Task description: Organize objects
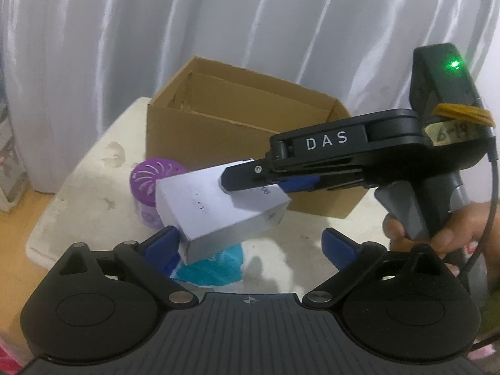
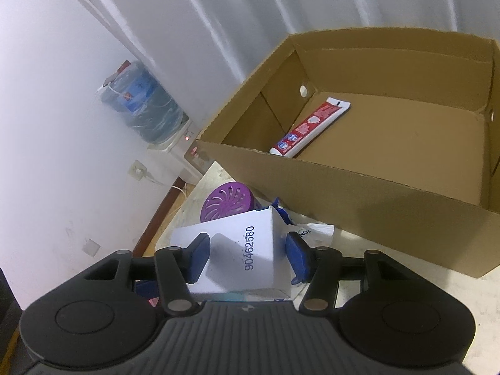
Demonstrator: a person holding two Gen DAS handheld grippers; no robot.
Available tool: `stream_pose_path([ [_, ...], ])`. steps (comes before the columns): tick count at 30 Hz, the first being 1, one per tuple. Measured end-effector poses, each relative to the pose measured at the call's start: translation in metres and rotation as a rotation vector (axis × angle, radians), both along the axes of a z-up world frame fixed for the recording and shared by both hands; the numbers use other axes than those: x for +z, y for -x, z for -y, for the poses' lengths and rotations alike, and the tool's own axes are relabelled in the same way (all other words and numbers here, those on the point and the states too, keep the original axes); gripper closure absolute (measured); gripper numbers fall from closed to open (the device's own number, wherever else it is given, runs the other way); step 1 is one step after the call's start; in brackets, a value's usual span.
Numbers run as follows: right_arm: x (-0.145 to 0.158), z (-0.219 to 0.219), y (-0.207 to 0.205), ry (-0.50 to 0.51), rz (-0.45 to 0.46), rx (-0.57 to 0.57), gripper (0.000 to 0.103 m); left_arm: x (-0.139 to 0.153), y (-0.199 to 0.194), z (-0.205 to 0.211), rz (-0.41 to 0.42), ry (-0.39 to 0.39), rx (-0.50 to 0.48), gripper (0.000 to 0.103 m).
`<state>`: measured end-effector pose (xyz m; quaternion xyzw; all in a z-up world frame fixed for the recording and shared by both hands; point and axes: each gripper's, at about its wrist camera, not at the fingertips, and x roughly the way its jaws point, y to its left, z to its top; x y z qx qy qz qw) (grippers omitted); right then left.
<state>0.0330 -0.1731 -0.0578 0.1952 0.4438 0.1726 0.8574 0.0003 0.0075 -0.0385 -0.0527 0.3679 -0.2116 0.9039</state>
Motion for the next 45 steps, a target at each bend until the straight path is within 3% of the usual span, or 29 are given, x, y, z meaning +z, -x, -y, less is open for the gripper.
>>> stream_pose_path([
  [6, 0.0, -0.001, 0.001, 0.003, 0.002, -0.006, 0.046, -0.002, -0.004, -0.002, 0.02, -0.074, 0.043, 0.013],
  [12, 0.0, -0.002, 0.001, 0.006, 0.003, -0.006, 0.046, -0.018, -0.019, 0.005, -0.049, -0.141, 0.029, 0.024],
  [19, 0.0, -0.004, 0.001, 0.016, 0.005, 0.0, 0.046, -0.017, -0.015, 0.003, -0.051, -0.112, 0.052, 0.025],
  [28, 0.001, -0.013, 0.001, 0.047, 0.027, 0.021, 0.046, -0.018, -0.013, 0.006, -0.065, -0.133, 0.076, 0.026],
  [37, -0.006, -0.002, 0.004, -0.02, -0.027, -0.015, 0.044, -0.017, -0.014, 0.006, -0.07, -0.131, 0.08, 0.027],
  [45, -0.006, -0.006, 0.006, -0.016, -0.025, -0.011, 0.043, -0.013, -0.014, 0.006, -0.08, -0.125, 0.085, 0.027],
])
